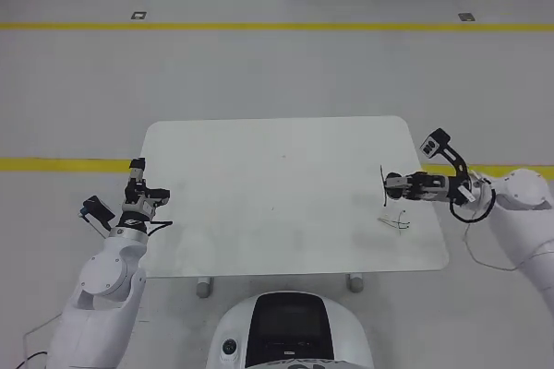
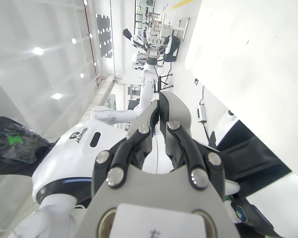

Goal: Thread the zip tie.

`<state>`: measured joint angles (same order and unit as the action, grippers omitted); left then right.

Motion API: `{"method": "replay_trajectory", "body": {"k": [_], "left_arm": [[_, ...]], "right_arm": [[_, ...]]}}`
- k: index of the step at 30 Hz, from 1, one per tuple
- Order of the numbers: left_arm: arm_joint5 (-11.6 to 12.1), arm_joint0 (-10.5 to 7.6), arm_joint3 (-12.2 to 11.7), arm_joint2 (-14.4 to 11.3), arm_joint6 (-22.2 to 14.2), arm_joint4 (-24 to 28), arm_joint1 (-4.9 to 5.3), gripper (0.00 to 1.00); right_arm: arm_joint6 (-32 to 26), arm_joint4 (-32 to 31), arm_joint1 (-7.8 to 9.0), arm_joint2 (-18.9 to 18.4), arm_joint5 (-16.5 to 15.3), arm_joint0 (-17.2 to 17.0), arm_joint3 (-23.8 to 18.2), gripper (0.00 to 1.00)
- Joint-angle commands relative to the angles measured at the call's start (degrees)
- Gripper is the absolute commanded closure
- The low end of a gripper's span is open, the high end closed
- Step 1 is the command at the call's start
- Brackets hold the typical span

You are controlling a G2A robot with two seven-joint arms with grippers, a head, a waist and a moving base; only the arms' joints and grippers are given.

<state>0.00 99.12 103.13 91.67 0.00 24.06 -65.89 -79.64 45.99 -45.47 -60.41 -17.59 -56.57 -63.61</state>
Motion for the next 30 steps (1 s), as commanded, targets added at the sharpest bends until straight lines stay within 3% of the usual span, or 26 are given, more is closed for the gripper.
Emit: {"method": "replay_trajectory", "body": {"k": [1, 2, 14, 16, 21, 27, 29, 30], "left_arm": [[0.00, 0.00, 0.00, 0.00, 0.00, 0.00, 0.00, 0.00], [0.00, 0.00, 0.00, 0.00, 0.00, 0.00, 0.00, 0.00], [0.09, -0.08, 0.10, -0.06, -0.07, -0.16, 0.00, 0.00], [1.07, -0.36, 1.28, -1.18, -0.84, -3.01, -0.03, 0.00], [4.91, -1.55, 3.88, -6.06, -5.54, -9.56, -0.17, 0.00], [5.52, -6.37, 5.18, -15.39, -8.12, -15.72, -0.95, 0.00], [6.88, -7.99, 5.29, -18.64, -8.09, -16.61, -1.37, 0.00], [6.88, -7.99, 5.29, -18.64, -8.09, -16.61, -1.37, 0.00]], "right_arm": [[0.00, 1.97, -0.24, 1.95, -0.76, 0.68, 1.49, 1.00], [0.00, 2.40, -0.29, 2.88, -0.79, 1.52, 3.24, 1.00], [1.10, 1.91, -0.37, 3.00, -0.51, 1.15, 2.57, 1.00], [1.12, 1.70, -0.57, 3.17, 0.30, 0.64, 2.19, 1.00], [0.00, 1.93, -1.38, 4.43, 0.33, 0.90, 5.34, 1.00], [0.00, 4.69, -2.24, 6.89, 0.64, 1.39, 8.40, 1.00], [0.00, 5.78, -2.49, 7.87, 0.94, 1.55, 8.81, 1.00], [0.00, 5.99, -2.54, 8.11, 0.89, 1.66, 9.01, 1.00]]}}
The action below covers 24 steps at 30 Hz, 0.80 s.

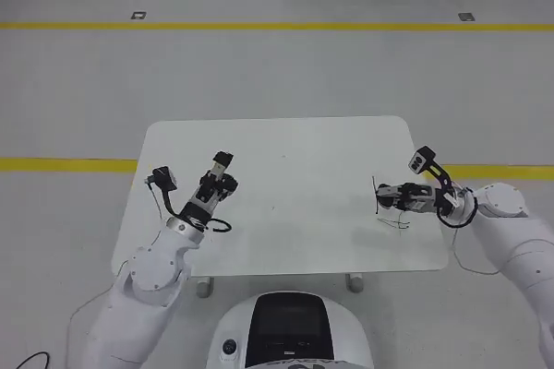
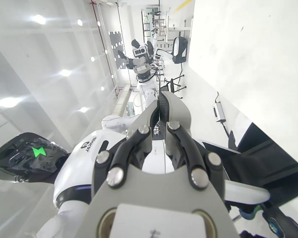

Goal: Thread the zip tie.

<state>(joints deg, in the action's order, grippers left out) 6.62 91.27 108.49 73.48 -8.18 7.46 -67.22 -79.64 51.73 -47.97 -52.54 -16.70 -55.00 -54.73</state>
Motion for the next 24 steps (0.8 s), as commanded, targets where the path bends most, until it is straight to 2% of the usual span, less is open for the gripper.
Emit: {"method": "replay_trajectory", "body": {"k": [1, 12, 14, 15, 16, 20, 21, 22, 24], "left_arm": [[0.26, -0.13, -0.07, -0.45, 0.09, 0.00, -0.04, 0.00], [0.62, -0.36, 0.34, -0.77, -0.50, -0.03, -0.06, 0.00], [3.61, -1.77, 1.13, -2.29, -5.41, 0.34, -0.05, 0.00], [4.38, -2.63, 0.90, -2.96, -7.89, 0.65, -0.04, 0.00], [4.64, -4.12, 0.46, -3.96, -11.02, 0.61, -0.03, 0.00], [4.20, -9.47, -1.52, -8.13, -18.05, -1.33, -0.30, 0.00], [4.21, -10.60, -2.04, -9.15, -18.85, -1.78, -0.42, 0.00], [3.07, -11.87, -3.20, -10.25, -18.14, -2.98, -0.62, 0.00], [2.52, -12.21, -3.49, -10.41, -17.50, -4.04, -0.66, 0.00]], "right_arm": [[0.00, 0.26, -0.04, 0.24, 0.00, 0.09, 0.13, 1.00], [1.00, -0.03, -0.12, 0.25, 0.28, -0.21, -0.60, 1.00], [1.80, -0.91, -0.21, 0.06, 1.10, -0.39, -1.94, 1.00], [1.70, -1.16, -0.28, -0.02, 1.42, -0.31, -2.32, 1.00], [1.35, -1.31, -0.40, -0.05, 1.81, -0.23, -2.61, 1.00], [0.28, -1.75, -1.08, 0.46, 2.98, 0.34, -2.25, 1.00], [0.00, -1.64, -1.32, 0.69, 3.03, 0.46, -2.04, 1.00], [0.16, -1.98, -1.65, 1.16, 2.83, 0.58, -1.37, 1.00], [1.90, -3.82, -1.90, 1.41, 1.61, 1.07, -0.28, 1.00]]}}
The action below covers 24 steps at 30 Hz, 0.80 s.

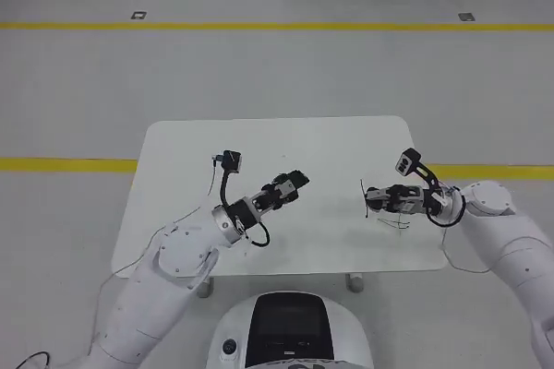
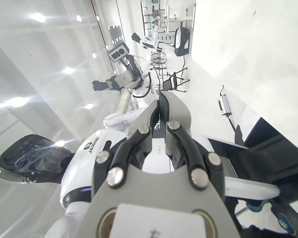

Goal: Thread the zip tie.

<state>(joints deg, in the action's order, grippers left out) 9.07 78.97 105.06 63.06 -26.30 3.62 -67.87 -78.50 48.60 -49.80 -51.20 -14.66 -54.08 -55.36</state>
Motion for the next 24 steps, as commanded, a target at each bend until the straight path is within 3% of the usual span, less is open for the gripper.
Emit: {"method": "replay_trajectory", "body": {"k": [1, 7, 11, 15, 18, 24], "left_arm": [[0.08, 0.08, -0.06, 0.02, 0.63, -0.20, 0.00, 0.00], [0.17, 0.08, 0.07, -0.11, 0.50, -0.18, -0.01, 0.00], [1.09, -1.81, -0.23, -1.92, -6.82, 0.32, 0.15, 0.00], [3.54, -5.59, -3.99, -5.06, -14.07, 9.59, -0.45, 0.00], [4.12, -7.65, -7.27, -6.00, -14.84, 11.92, -0.78, 0.00], [4.12, -7.65, -7.27, -6.00, -14.84, 11.92, -0.78, 0.00]], "right_arm": [[0.76, -0.68, -0.07, 0.07, -0.43, 0.15, 0.35, 1.00], [0.76, -0.68, -0.07, 0.07, -0.43, 0.15, 0.35, 1.00], [-0.09, -1.03, -0.40, 0.26, 1.45, -0.11, -1.37, 1.00], [-1.14, -0.14, -1.35, 2.65, 2.78, 1.07, -3.04, 1.00], [-1.14, 0.83, -1.90, 4.98, 3.42, 2.12, -2.92, 1.00], [-1.14, 1.22, -1.99, 5.21, 3.12, 2.59, -1.88, 1.00]]}}
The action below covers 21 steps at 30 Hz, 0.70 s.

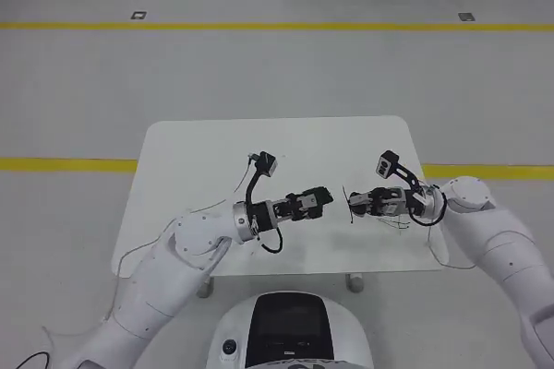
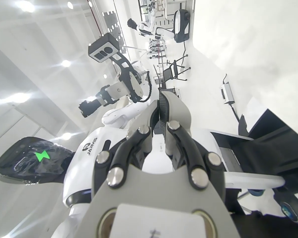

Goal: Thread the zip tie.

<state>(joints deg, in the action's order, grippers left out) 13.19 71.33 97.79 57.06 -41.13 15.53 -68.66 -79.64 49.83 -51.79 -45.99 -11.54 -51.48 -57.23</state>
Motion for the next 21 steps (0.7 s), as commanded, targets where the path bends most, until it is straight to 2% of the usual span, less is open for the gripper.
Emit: {"method": "replay_trajectory", "body": {"k": [1, 4, 6, 7, 8, 9, 17, 21], "left_arm": [[-0.10, 0.04, -0.05, -0.03, 0.18, -0.08, 0.00, 0.00], [-1.76, -0.49, -0.52, -0.74, -0.32, -2.53, 0.11, 0.00], [-3.13, -1.21, -1.43, -1.53, -1.42, -1.60, 0.03, 0.00], [-4.40, -1.50, -2.27, -1.87, -1.47, -1.59, -0.01, 0.00], [-7.25, -2.02, -3.19, -2.47, -1.22, -2.44, -0.04, 0.00], [-8.83, -2.42, -3.21, -2.84, -0.95, -2.70, -0.10, 0.00], [-9.04, -2.40, -3.12, -3.09, -0.55, -2.81, -0.13, 0.00], [-9.08, -2.58, -3.62, -4.16, 0.02, -2.49, -0.27, 0.00]], "right_arm": [[0.26, -0.10, -0.02, 0.01, 0.00, -0.12, -0.23, 1.00], [0.99, -1.31, -0.07, -0.17, 0.10, -0.97, -1.54, 1.00], [0.00, -1.39, -0.17, -0.35, -0.23, -1.19, -1.99, 1.00], [0.00, -1.19, -0.22, -0.33, -0.39, -1.29, -2.31, 1.00], [0.00, -0.90, -0.28, -0.15, -0.52, -1.45, -2.71, 1.00], [0.00, -0.77, -0.29, 0.00, -0.42, -1.47, -2.83, 1.00], [0.00, -0.94, -0.29, 0.02, 0.02, -1.27, -2.37, 1.00], [1.18, -1.37, -0.34, -0.58, 0.27, -2.46, -4.33, 1.00]]}}
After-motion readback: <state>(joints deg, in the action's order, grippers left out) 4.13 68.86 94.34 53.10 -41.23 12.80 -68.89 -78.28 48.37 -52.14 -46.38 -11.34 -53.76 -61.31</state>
